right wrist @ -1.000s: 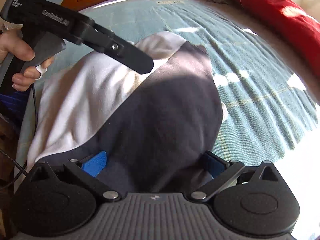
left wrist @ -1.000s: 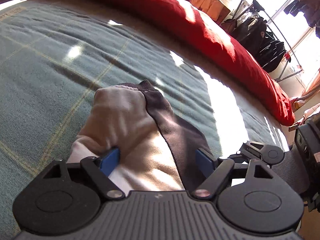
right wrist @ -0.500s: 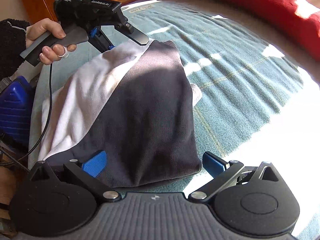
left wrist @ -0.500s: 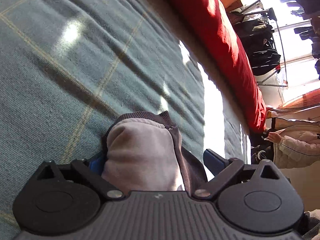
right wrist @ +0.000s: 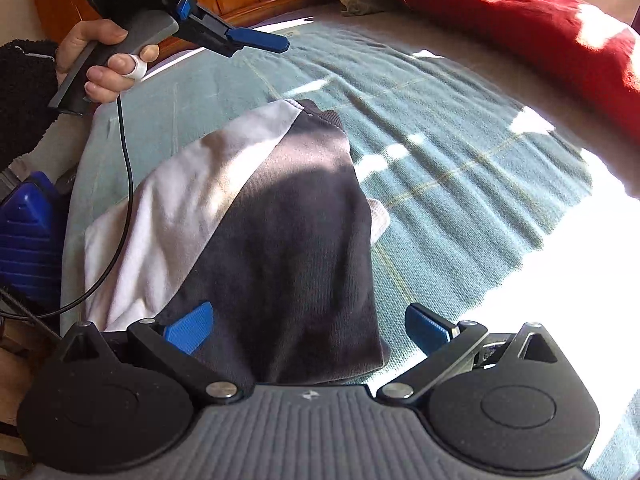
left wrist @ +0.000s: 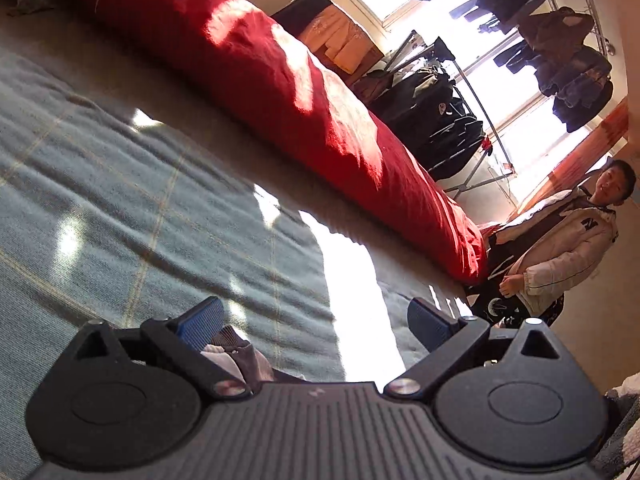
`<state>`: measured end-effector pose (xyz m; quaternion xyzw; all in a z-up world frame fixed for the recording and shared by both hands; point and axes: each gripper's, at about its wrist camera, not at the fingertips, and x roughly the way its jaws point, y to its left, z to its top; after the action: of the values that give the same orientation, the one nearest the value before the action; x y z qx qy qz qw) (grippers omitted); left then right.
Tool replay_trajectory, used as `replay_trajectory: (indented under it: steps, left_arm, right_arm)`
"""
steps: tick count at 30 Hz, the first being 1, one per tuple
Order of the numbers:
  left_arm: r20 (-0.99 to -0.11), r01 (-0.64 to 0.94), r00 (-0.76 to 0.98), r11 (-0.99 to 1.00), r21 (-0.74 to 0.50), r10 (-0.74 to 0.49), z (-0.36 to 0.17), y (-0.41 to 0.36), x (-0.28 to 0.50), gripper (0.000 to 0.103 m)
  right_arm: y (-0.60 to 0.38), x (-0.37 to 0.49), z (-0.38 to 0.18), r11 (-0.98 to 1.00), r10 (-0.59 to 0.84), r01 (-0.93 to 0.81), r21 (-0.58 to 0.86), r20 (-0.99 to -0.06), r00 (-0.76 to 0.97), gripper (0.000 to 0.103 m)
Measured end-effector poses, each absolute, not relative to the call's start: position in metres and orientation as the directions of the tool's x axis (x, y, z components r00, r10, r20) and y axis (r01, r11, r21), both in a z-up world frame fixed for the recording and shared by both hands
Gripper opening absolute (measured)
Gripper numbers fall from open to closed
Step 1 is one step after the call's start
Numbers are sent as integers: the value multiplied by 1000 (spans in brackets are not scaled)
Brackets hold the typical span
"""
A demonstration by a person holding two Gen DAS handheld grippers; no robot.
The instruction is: Fold clothes
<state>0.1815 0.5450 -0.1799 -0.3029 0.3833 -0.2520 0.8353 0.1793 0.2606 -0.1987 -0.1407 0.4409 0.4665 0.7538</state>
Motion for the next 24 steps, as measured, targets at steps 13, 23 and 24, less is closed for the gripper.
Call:
replay_trajectory:
  steps: [13, 23, 24]
  left_arm:
    - [-616, 125, 523, 767, -629, -590, -224, 527, 160, 94]
    - [-708, 66, 467, 819, -571, -531, -218, 521, 127, 95]
    - [-726, 51, 452, 828, -559, -518, -225, 520, 126, 94]
  right_arm:
    - [299, 167, -229, 449, 565, -877, 173, -815, 128, 103]
    - [303, 154, -202, 395, 573, -905, 157, -812, 109, 103]
    - [307, 151, -210, 395, 544, -909, 131, -831, 116, 103]
